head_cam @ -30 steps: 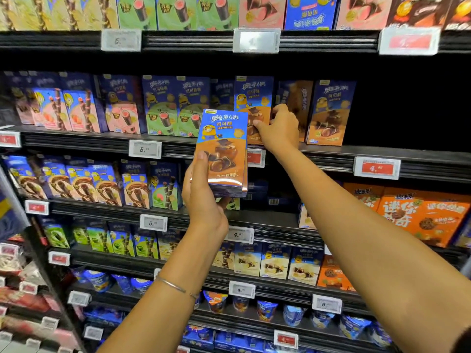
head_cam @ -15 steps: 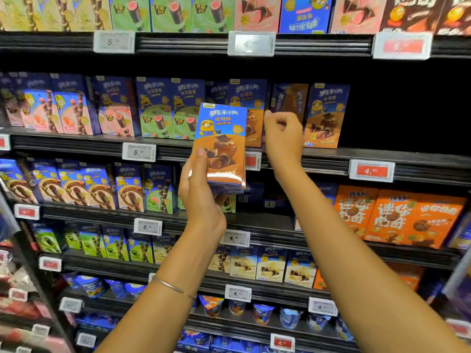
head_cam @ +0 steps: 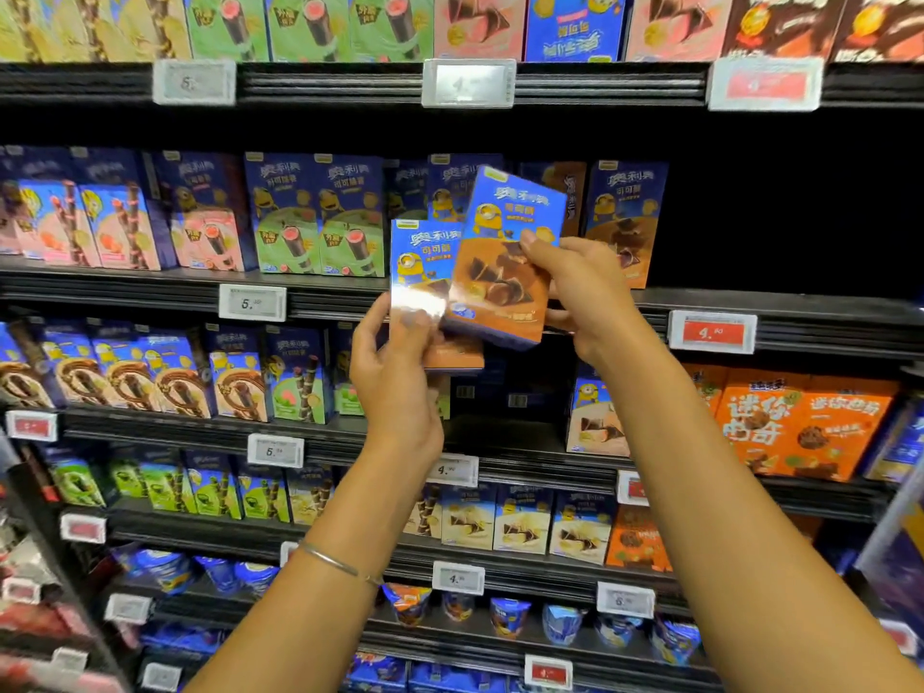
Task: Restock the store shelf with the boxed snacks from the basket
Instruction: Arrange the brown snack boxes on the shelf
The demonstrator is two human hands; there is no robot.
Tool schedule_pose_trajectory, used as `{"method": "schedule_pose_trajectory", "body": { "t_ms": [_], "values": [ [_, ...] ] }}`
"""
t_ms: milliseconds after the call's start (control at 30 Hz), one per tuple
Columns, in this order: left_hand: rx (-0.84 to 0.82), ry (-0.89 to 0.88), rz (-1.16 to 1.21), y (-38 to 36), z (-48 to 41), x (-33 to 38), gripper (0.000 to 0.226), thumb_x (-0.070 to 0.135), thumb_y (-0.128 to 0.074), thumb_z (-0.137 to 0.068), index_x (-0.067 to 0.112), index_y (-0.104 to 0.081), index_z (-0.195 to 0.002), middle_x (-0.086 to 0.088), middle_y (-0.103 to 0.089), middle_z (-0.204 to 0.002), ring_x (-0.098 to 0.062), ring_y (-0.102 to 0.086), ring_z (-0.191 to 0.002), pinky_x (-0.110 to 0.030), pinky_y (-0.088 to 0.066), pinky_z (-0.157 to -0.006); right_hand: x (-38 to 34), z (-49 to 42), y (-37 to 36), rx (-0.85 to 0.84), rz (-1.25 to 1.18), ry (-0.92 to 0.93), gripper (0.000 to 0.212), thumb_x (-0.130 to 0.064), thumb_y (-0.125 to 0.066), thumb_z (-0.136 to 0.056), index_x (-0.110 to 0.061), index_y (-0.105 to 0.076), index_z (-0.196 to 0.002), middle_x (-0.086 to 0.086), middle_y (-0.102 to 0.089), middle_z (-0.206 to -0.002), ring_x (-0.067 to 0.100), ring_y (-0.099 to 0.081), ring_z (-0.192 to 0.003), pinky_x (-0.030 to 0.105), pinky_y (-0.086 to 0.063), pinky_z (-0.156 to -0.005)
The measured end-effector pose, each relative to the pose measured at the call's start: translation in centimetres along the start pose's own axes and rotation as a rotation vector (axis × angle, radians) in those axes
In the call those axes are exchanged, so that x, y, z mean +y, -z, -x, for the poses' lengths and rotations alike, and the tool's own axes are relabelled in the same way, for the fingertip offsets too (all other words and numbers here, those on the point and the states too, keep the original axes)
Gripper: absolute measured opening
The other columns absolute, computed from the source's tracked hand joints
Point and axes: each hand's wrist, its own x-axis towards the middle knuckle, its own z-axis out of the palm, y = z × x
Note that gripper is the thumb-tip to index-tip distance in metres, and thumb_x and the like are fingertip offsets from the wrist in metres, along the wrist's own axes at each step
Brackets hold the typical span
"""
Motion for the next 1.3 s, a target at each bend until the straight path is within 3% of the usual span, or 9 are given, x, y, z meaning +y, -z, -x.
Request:
{"method": "schedule_pose_trajectory", "body": {
  "t_ms": [100,233,333,500,667,900,1033,1133,1300],
  "values": [
    [0.038,-0.011,-0.011,0.5,-0.5,0.0,0.041,0.005,-0.067,-0.099,0.025,-0.062,-0.135,-0.001,-0.074,-0.124,-0.026,-0.073,-0.102,-0.037,-0.057,-0.068,-0.4,-1.7,1.8,0.152,-0.040,0.058,0.014,-0.022,-0.066,-0.097,-0.007,-0.066,-0.099,0.006,-0.074,-0.087,0.011,-0.071,-0.061,0.020,-0.049,-0.043],
    [0.044,-0.020,-0.006,1.0,-0.8,0.3,0.038,0.005,-0.065,-0.101,0.025,-0.062,-0.134,-0.004,-0.070,-0.133,-0.026,-0.074,-0.108,-0.040,-0.058,-0.071,-0.3,-4.9,3.5,0.335,0.113,0.191,0.020,-0.023,-0.069,-0.094,-0.010,-0.068,-0.110,0.005,-0.075,-0.105,0.012,-0.075,-0.085,0.031,-0.061,-0.068],
    [0.026,-0.016,-0.010,0.9,-0.8,0.6,0.038,0.007,-0.065,-0.102,0.026,-0.061,-0.134,-0.002,-0.070,-0.134,-0.022,-0.075,-0.104,-0.045,-0.058,-0.080,0.0,-6.6,3.4,0.400,0.283,0.305,0.035,-0.028,-0.071,-0.092,-0.012,-0.065,-0.123,0.000,-0.072,-0.113,0.007,-0.070,-0.094,0.020,-0.056,-0.070],
    [0.012,-0.025,-0.015,1.1,-0.8,0.9,0.035,0.007,-0.064,-0.102,0.028,-0.062,-0.130,-0.002,-0.071,-0.132,-0.013,-0.077,-0.090,-0.048,-0.055,-0.084,1.4,-8.6,2.7,0.424,0.533,0.349,0.046,-0.030,-0.072,-0.091,-0.013,-0.056,-0.131,0.005,-0.063,-0.126,0.016,-0.063,-0.113,0.033,-0.055,-0.093],
    [-0.010,-0.035,-0.018,0.8,-0.9,1.2,0.040,0.005,-0.063,-0.102,0.024,-0.060,-0.137,-0.003,-0.073,-0.128,-0.014,-0.076,-0.089,-0.049,-0.052,-0.082,2.0,-9.3,2.0,0.457,0.502,0.339,0.040,-0.029,-0.072,-0.090,-0.016,-0.046,-0.117,0.004,-0.058,-0.121,0.018,-0.058,-0.108,0.035,-0.052,-0.086],
    [-0.035,-0.032,-0.006,0.2,-0.9,1.3,0.041,0.005,-0.064,-0.101,0.025,-0.061,-0.136,-0.001,-0.076,-0.123,-0.011,-0.078,-0.090,-0.048,-0.058,-0.087,2.4,-10.1,1.6,0.441,0.592,0.336,0.044,-0.029,-0.073,-0.088,-0.015,-0.048,-0.121,0.006,-0.051,-0.122,0.010,-0.043,-0.091,0.014,-0.028,-0.060],
    [-0.043,-0.022,0.008,-0.2,-0.9,1.3,0.041,0.004,-0.063,-0.101,0.023,-0.061,-0.137,-0.001,-0.076,-0.120,-0.015,-0.076,-0.094,-0.047,-0.057,-0.088,3.0,-10.2,1.5,0.425,0.618,0.333,0.052,-0.024,-0.076,-0.085,-0.017,-0.046,-0.127,0.007,-0.052,-0.128,0.016,-0.050,-0.100,0.016,-0.033,-0.065],
    [-0.058,-0.020,0.014,-0.4,-1.0,1.2,0.041,0.003,-0.063,-0.101,0.024,-0.061,-0.136,0.002,-0.078,-0.115,-0.014,-0.077,-0.090,-0.043,-0.058,-0.082,3.6,-10.1,1.4,0.434,0.686,0.331,0.061,-0.025,-0.079,-0.082,-0.021,-0.044,-0.131,0.004,-0.053,-0.131,0.025,-0.054,-0.117,0.031,-0.041,-0.078],
    [-0.066,-0.020,0.005,-0.7,-1.1,1.1,0.041,0.003,-0.063,-0.101,0.025,-0.062,-0.136,0.003,-0.079,-0.114,-0.013,-0.078,-0.089,-0.042,-0.058,-0.079,4.1,-10.4,1.0,0.435,0.716,0.320,0.067,-0.028,-0.081,-0.082,-0.023,-0.041,-0.136,0.006,-0.053,-0.133,0.028,-0.055,-0.119,0.035,-0.041,-0.078]
  ]
}}
